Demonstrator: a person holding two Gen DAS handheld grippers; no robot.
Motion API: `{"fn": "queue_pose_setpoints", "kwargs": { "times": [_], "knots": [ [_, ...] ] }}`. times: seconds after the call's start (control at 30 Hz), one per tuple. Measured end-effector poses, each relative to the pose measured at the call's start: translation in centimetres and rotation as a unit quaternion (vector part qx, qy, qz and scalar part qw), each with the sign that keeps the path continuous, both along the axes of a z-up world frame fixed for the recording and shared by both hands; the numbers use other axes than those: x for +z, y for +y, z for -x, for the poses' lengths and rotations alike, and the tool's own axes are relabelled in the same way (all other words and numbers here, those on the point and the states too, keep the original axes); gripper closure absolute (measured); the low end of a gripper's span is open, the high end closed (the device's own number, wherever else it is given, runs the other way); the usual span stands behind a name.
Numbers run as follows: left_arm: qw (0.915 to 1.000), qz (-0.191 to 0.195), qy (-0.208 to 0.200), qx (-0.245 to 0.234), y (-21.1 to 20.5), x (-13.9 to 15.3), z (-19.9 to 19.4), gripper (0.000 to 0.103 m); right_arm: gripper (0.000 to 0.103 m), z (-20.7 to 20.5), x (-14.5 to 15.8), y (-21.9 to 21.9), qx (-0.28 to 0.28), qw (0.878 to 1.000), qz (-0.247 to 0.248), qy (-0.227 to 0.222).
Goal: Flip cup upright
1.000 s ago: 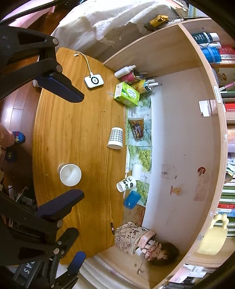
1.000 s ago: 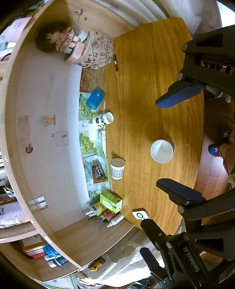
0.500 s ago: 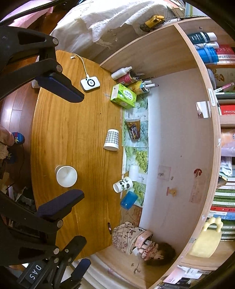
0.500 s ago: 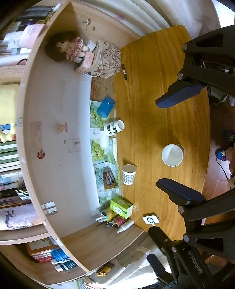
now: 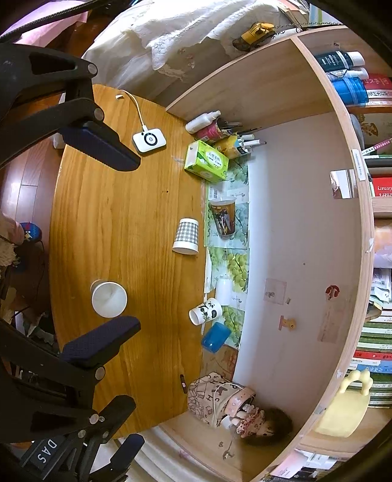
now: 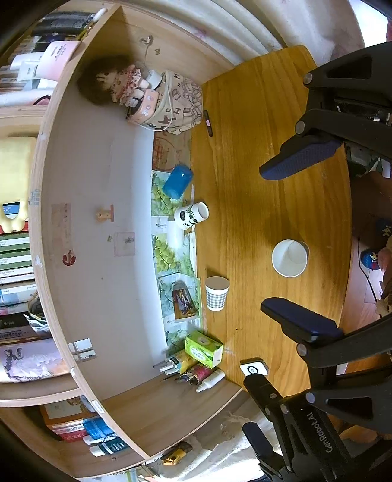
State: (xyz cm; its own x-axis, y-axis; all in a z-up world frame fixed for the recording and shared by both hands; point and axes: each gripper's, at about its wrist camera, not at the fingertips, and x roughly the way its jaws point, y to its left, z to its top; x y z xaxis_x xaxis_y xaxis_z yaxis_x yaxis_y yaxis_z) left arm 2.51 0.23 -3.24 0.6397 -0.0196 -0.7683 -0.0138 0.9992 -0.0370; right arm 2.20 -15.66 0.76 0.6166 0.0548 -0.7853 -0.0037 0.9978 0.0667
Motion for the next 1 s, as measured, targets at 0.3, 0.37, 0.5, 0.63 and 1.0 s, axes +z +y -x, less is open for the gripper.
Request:
{"fn": "queue_pose_setpoints", "kwargs": {
  "times": [0.3, 0.37, 0.5, 0.63, 1.0],
  "knots": [
    [0.9999, -0.007, -0.008, 0.001, 0.01, 0.06, -0.09, 0.005, 0.022, 0.1, -0.38, -0.16, -0.011, 1.0, -0.006, 0.007],
    [1.0, -0.006, -0.007, 0.003, -0.01, 0.12, -0.07, 0.005, 0.022, 0.02, -0.43, -0.12, -0.01, 1.0, -0.006, 0.008],
    [1.0, -0.006, -0.006, 0.003, 0.1, 0.14, -0.1, 0.005, 0.022, 0.02, -0.45, -0.15, -0.011, 1.0, -0.007, 0.007],
    [1.0, -0.005, -0.006, 0.002, 0.19, 0.07, -0.21, 0.005, 0.022, -0.05, -0.43, -0.22, -0.01, 1.0, -0.007, 0.007],
    [1.0, -0.003, -0.007, 0.001, 0.28, -0.09, -0.25, 0.005, 0.022, -0.46, -0.48, 0.25, -0.008, 1.0, -0.002, 0.006]
  ]
}}
